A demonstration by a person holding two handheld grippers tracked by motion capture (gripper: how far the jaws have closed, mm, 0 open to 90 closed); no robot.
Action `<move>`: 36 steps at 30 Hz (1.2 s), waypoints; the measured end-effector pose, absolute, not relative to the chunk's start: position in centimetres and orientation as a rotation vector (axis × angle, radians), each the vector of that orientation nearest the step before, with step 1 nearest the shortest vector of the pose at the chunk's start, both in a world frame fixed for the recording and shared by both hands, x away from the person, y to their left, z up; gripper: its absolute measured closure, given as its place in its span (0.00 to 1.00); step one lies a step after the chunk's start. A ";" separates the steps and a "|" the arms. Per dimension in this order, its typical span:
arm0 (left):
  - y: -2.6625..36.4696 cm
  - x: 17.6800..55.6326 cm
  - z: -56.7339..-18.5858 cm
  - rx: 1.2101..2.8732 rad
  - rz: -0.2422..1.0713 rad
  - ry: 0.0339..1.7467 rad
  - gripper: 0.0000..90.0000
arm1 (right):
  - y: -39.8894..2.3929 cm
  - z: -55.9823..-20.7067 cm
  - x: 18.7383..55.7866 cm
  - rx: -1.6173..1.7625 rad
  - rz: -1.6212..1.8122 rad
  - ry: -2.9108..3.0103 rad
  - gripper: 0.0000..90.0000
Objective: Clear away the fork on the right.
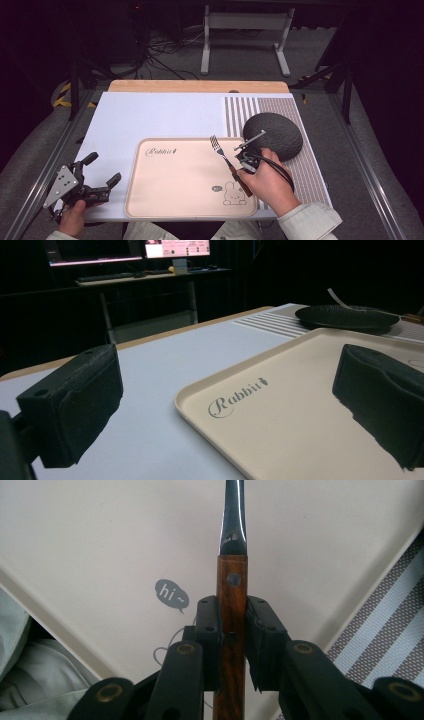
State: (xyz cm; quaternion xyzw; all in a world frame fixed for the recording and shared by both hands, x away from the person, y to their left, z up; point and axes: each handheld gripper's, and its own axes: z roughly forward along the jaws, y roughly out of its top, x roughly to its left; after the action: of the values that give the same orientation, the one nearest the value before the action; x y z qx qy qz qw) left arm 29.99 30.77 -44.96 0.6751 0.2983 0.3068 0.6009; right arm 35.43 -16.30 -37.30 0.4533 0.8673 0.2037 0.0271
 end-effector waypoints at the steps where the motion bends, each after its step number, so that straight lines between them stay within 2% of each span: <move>1: 30.8 30.0 -45.0 1.565 0.712 0.692 0.00 | -16.3 -37.4 35.4 1.405 0.629 2.677 0.87; 36: 30.8 29.9 -44.9 1.558 0.716 0.697 0.00 | -15.2 -41.0 35.2 1.471 0.543 2.723 0.87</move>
State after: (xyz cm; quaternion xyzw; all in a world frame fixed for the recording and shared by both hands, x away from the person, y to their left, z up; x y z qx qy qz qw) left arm 29.95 30.82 -44.91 0.6726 0.3009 0.3089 0.6014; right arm 35.15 -15.22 -41.04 0.4682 0.8666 0.1727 -0.0003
